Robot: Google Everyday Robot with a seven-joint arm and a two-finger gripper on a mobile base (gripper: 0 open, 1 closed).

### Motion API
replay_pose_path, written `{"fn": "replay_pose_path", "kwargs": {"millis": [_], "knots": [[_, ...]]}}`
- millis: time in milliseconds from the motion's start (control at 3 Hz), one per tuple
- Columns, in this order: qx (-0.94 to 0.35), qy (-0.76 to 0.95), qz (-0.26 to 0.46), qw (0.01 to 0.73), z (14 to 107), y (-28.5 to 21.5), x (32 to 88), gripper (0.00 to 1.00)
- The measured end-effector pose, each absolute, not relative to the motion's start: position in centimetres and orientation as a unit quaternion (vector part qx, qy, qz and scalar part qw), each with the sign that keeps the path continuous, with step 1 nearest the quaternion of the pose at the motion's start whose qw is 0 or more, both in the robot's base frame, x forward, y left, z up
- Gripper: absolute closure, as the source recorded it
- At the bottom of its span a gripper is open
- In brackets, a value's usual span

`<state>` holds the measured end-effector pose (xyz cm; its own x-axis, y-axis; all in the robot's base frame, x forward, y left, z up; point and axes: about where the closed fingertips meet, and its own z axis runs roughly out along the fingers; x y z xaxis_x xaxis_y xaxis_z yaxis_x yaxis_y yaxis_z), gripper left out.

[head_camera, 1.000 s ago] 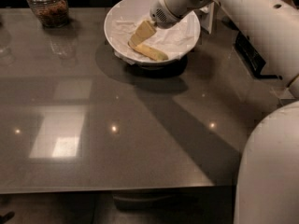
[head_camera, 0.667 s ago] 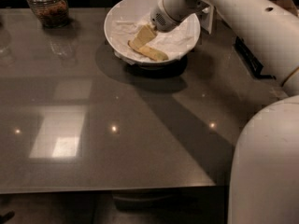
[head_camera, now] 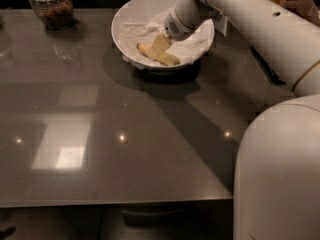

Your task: Pick banana from white bowl

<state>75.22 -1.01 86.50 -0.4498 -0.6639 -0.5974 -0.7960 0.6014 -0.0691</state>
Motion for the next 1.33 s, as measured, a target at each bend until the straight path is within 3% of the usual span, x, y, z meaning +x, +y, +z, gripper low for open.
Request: {"fn": "replay_pose_path", "kwargs": {"millis": [667,1333], "knots": [[-0.423,0.861,0.103,0.264,84.0,-1.9,74.7,0.43],[-0.422,0.865,0.097,0.254,83.5,-2.3,74.4,0.85]]}}
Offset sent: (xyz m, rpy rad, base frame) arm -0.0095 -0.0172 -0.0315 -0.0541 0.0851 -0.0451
